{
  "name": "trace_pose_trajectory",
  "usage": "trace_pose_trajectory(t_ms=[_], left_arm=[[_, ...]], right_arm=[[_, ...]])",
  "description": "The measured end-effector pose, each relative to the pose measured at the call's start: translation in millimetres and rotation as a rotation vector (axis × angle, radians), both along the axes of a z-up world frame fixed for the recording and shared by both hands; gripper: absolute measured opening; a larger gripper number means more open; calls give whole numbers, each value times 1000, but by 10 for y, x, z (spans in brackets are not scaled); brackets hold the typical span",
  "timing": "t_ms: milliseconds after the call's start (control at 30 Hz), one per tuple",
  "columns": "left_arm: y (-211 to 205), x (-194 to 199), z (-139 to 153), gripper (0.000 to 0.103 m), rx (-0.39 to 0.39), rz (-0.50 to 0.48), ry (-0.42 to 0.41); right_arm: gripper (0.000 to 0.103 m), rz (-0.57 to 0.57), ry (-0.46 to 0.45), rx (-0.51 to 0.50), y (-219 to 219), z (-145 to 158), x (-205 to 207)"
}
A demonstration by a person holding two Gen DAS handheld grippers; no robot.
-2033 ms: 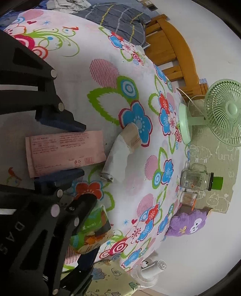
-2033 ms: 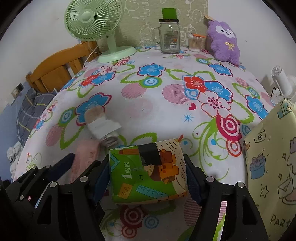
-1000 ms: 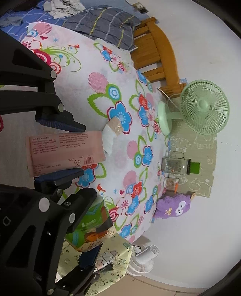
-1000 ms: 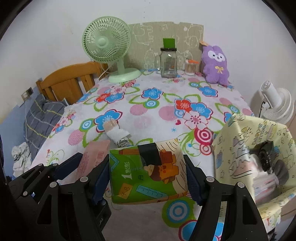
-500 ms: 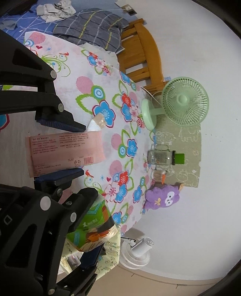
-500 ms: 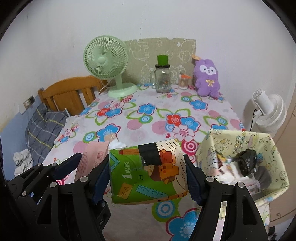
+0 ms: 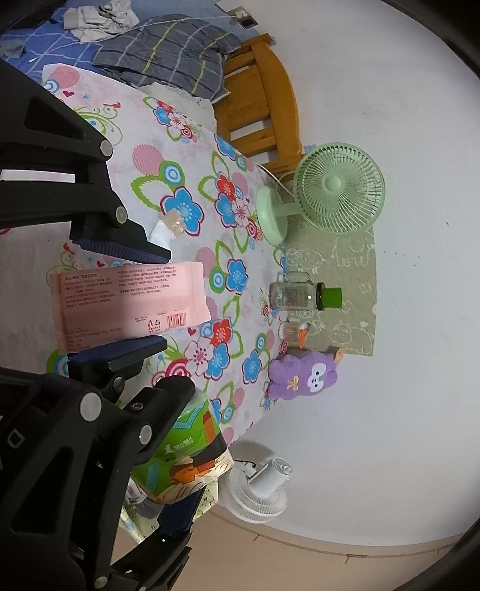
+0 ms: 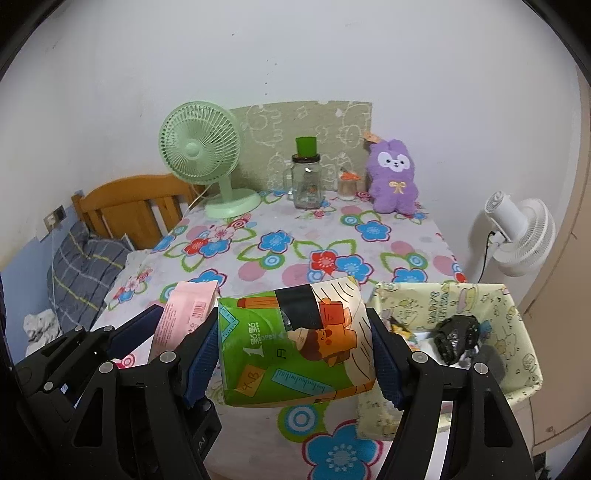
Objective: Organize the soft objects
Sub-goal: 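Carry the green box and pink packet with both tools over the gift box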
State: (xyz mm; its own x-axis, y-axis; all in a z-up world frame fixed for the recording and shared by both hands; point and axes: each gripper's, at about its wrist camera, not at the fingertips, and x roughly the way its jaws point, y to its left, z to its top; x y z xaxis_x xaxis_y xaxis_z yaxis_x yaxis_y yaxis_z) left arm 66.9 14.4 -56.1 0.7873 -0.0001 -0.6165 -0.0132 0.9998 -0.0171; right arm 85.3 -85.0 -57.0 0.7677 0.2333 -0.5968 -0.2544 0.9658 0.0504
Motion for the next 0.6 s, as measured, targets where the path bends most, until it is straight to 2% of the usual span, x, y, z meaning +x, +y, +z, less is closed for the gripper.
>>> trace_pose_trajectory(t_ms=[600], left_arm=[[-502, 76, 83, 41, -8, -69, -33]], right_arm=[[75, -92, -34, 28, -534, 97, -15]])
